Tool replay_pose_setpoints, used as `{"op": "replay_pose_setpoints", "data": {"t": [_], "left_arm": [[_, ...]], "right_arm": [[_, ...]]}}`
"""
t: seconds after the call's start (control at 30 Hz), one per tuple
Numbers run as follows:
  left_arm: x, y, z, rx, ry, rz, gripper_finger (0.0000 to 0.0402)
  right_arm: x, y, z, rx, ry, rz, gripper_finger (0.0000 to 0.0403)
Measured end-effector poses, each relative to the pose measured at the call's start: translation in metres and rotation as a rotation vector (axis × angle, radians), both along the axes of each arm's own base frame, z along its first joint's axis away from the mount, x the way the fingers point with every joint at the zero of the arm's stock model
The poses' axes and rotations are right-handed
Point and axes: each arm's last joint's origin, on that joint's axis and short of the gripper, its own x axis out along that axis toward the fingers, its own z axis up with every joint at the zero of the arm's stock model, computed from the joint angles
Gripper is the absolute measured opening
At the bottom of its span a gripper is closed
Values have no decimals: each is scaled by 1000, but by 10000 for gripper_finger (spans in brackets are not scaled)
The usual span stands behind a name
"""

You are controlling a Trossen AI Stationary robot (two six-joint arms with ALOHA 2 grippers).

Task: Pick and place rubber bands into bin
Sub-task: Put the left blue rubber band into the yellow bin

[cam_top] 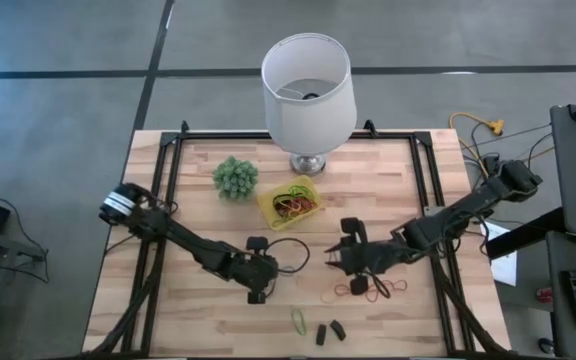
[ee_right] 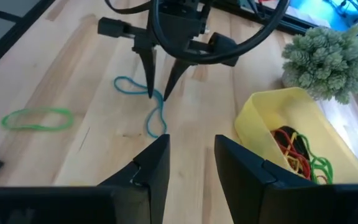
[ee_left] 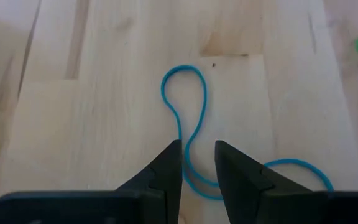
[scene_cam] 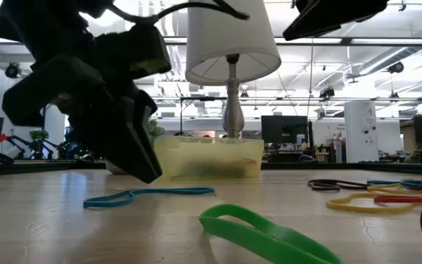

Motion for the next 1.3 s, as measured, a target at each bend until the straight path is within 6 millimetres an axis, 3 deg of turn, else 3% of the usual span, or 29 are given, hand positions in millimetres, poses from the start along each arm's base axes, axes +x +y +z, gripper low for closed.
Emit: {"op": "replay_pose_setpoints", "data": {"t": [0.63, 0.87, 1.3], "left_arm": [[0, 3, -13, -16, 88, 53, 77], [0, 7, -14, -84, 135, 26, 9], [1, 4, -6, -51, 145, -130, 0]], "right_arm": [[1, 1, 2, 13, -23, 2, 110], [1, 1, 2, 16, -23, 0, 100], [0, 1, 2, 29, -22, -9, 83]]}}
